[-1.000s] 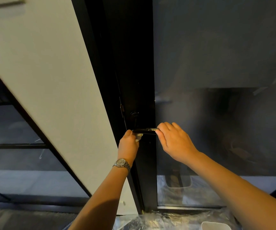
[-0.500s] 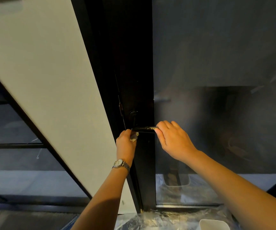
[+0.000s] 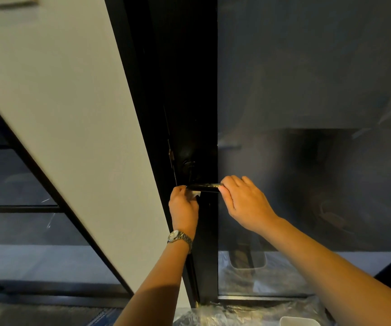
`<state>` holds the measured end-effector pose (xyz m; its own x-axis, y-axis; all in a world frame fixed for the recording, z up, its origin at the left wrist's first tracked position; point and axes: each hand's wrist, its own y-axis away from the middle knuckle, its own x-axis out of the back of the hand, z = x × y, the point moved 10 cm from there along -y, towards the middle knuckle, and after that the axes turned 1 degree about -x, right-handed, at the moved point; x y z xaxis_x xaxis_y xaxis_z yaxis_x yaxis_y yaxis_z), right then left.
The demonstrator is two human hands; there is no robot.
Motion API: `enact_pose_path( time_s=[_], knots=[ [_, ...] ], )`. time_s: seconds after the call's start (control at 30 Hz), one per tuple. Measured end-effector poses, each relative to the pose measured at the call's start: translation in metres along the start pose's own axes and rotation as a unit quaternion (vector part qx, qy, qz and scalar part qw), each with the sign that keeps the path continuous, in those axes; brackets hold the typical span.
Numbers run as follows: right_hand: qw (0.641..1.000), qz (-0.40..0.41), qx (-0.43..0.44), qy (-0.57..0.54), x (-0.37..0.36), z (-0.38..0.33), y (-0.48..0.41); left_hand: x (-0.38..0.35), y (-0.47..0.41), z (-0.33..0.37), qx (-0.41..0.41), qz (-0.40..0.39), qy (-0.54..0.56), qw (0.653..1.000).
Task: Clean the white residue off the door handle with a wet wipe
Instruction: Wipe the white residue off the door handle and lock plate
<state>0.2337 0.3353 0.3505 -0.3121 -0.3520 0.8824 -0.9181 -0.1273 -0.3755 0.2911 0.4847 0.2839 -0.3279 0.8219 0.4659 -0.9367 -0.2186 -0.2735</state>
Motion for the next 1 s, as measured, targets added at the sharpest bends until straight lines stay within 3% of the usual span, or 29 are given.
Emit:
enact_pose_path(
  time_s=[0.07,0.23,0.43,0.57,0.63,0.83,0.93,1.0],
  knots=[
    [1.0,0.003,0.0,0.003,0.0,0.001,0.0,-0.005,0.004,0.008,-0.014,-0.015,-0.014,1.0],
    [1.0,0.01,0.001,0.004,-0.002,0.002,0.0,-0.02,0.017,0.028,-0.171,-0.109,-0.139,0.969],
    [1.0,0.014,0.009,0.012,0.001,0.0,-0.001,-0.048,0.026,0.053,-0.305,-0.231,-0.228,0.895],
    [1.0,0.002,0.01,-0.002,0.0,-0.002,0.0,-0.017,-0.005,0.021,-0.143,-0.104,-0.088,0.98],
    [1.0,0.001,0.009,0.002,0.0,0.0,0.0,-0.011,-0.005,0.012,-0.103,-0.059,-0.043,0.992],
    [1.0,0.003,0.011,0.008,0.0,0.0,0.0,0.008,0.009,-0.01,0.007,0.066,0.085,0.994],
    [1.0,0.003,0.012,0.011,0.001,0.0,-0.001,0.003,0.018,-0.023,0.107,0.107,0.175,0.973],
    [1.0,0.005,0.013,0.009,0.001,-0.002,0.0,-0.009,0.033,-0.046,0.197,0.115,0.254,0.94]
  ],
)
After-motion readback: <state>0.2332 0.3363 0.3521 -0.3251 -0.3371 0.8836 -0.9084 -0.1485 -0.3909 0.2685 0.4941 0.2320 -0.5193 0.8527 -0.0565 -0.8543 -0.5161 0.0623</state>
